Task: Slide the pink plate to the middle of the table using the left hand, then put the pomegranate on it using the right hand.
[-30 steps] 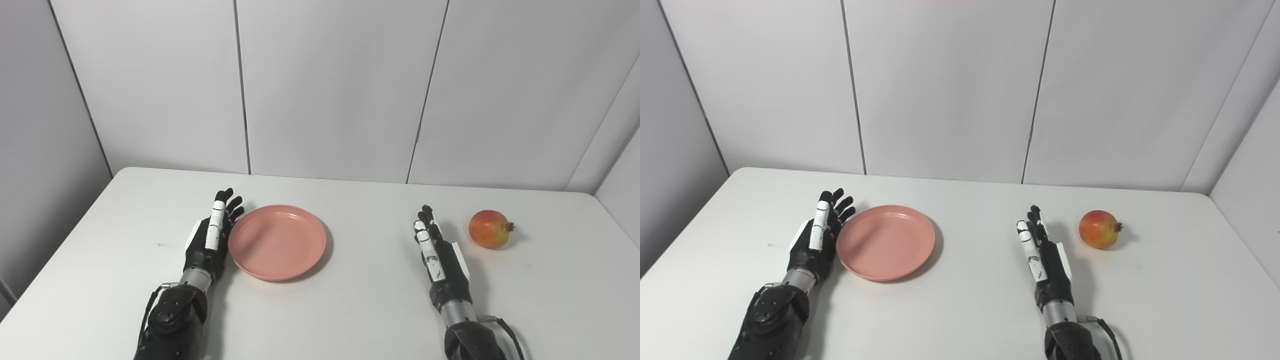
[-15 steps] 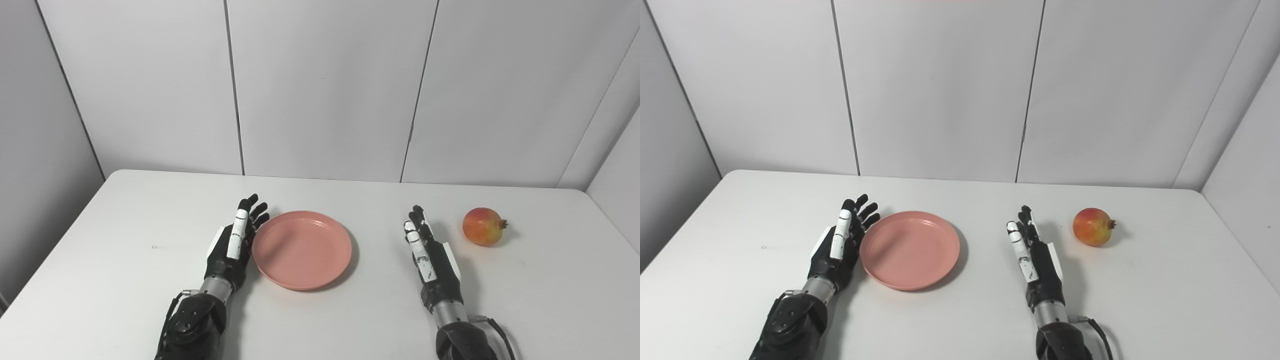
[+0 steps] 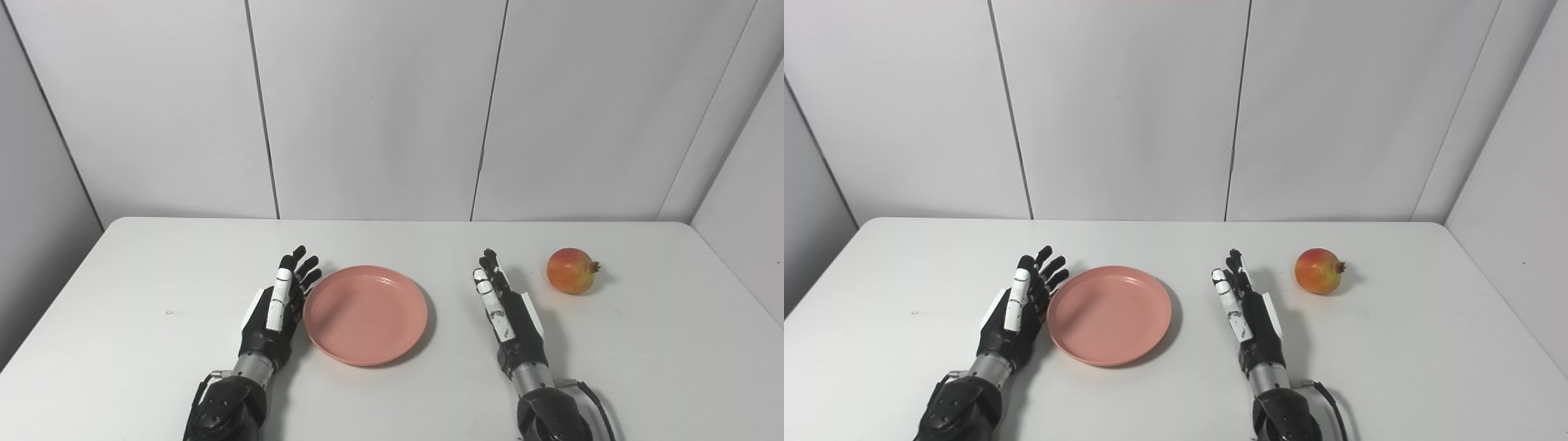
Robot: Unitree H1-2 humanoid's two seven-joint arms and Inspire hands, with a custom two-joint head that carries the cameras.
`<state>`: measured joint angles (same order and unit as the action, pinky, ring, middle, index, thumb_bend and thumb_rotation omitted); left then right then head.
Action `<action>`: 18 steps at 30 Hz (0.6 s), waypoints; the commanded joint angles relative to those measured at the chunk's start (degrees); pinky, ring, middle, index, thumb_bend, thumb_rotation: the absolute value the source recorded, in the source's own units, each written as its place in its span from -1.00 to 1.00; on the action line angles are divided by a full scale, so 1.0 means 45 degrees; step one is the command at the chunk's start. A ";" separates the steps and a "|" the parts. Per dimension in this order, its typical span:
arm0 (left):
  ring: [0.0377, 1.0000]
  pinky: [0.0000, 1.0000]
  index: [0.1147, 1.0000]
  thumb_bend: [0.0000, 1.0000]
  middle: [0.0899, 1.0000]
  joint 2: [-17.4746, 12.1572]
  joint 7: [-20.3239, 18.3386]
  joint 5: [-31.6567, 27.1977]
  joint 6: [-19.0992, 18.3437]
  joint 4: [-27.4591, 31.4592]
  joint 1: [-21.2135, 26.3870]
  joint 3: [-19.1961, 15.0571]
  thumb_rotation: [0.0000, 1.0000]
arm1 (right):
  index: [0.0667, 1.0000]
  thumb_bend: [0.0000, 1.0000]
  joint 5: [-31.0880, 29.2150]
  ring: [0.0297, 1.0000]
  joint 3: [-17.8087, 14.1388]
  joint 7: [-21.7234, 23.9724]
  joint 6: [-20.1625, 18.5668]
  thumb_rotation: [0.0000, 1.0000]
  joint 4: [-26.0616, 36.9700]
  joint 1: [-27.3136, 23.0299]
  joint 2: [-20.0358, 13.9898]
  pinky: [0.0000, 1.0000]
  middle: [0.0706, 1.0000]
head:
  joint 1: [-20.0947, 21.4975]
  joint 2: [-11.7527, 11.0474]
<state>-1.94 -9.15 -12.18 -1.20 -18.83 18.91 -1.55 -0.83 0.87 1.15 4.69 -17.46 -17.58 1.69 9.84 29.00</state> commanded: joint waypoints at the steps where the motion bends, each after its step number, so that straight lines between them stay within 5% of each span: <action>1: 0.89 0.83 0.92 0.33 0.89 0.0081 -0.0193 -0.0059 0.0183 0.0237 0.0029 0.0046 1.00 | 0.99 0.16 0.0075 0.91 0.0063 -0.0034 0.0277 0.78 0.0218 -0.0261 0.0080 0.94 0.97 | -0.0015 0.0014; 18: 0.94 0.90 1.00 0.29 0.97 0.0041 -0.1060 -0.0355 0.0628 0.0068 -0.0145 0.0116 1.00 | 0.99 0.15 0.0196 0.90 0.0097 -0.0197 0.0418 0.79 -0.0036 -0.0364 0.0227 0.98 0.96 | 0.0216 0.0001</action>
<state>-1.42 -12.42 -13.43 0.88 -18.88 17.96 -1.31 -0.11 1.13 0.53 4.72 -17.84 -17.78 2.31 10.90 29.00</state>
